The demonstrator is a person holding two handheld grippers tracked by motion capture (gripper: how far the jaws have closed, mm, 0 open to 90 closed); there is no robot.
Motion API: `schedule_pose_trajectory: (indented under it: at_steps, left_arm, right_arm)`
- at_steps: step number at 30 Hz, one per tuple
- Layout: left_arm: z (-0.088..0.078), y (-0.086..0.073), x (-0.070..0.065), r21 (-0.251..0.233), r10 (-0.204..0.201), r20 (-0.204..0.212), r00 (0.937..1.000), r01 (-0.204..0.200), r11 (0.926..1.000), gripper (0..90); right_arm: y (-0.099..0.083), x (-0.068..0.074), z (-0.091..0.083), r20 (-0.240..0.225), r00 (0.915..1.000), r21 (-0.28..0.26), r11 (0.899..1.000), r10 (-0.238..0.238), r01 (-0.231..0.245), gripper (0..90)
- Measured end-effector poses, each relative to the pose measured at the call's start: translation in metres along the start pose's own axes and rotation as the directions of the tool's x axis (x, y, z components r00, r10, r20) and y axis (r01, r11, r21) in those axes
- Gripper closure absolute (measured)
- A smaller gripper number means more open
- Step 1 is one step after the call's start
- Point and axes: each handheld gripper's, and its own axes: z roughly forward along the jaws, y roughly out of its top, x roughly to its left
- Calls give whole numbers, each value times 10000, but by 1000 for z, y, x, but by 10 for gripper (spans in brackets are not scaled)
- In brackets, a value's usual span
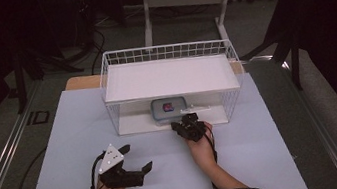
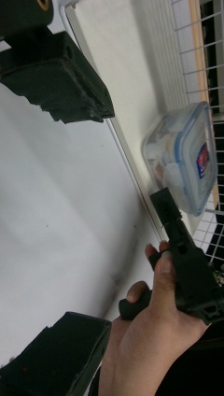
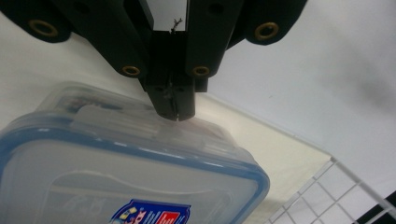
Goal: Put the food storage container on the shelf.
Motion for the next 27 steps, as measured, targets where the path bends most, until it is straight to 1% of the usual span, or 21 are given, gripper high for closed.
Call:
schedule_pose_trajectory:
  at_steps: [2,4,6,8,9,10,11,13,18,21,23,26,27]
  left_arm:
    - [0,0,0,-7,-42,-23,10000,42,10000,28]
    - [0,0,0,25,46,-107,9999,-46,10000,28]
    - [0,0,1,5,11,-106,9999,-11,10000,28]
    - [-1,0,1,-33,18,-74,10000,-19,10000,28]
    - [-1,0,1,-19,-25,-32,10000,25,10000,28]
    - [-1,0,1,-45,7,6,10000,-7,10000,28]
    - [0,0,1,-56,42,16,10000,-42,10000,28]
    - [0,0,0,9,163,-6,9999,-163,9999,28]
    - [-1,0,-1,-23,174,38,9998,-174,9998,28]
    - [-1,0,0,-63,85,40,10000,-85,9999,28]
    - [-1,0,0,-99,39,46,10000,-39,9999,28]
    - [-1,0,0,-78,58,28,10000,-57,10000,28]
    - [-1,0,0,-85,66,62,10000,-66,9999,28]
  right_arm:
    - [2,1,4,56,9999,24,10000,-84,84,900]
    - [4,4,6,-11,10000,-3,10000,-40,40,900]
    - [7,6,9,-52,10000,5,10000,-73,73,900]
    - [9,8,11,20,9998,32,9998,-174,174,900]
    - [9,8,12,-2,9999,18,9999,-132,132,900]
    - [10,7,13,-15,10000,21,10000,-81,81,900]
    - [11,6,14,15,9999,-50,9999,-142,142,900]
    - [13,4,16,64,9999,-132,9999,-106,107,900]
    - [16,3,22,198,9998,-77,9999,-76,78,900]
    - [19,1,24,350,9992,-101,9998,-173,177,900]
    - [19,-1,25,473,9989,-110,9999,5,0,900]
    - [20,-5,24,652,9979,-132,9999,37,-28,900]
    - [20,-5,23,630,9980,-120,9999,60,-53,900]
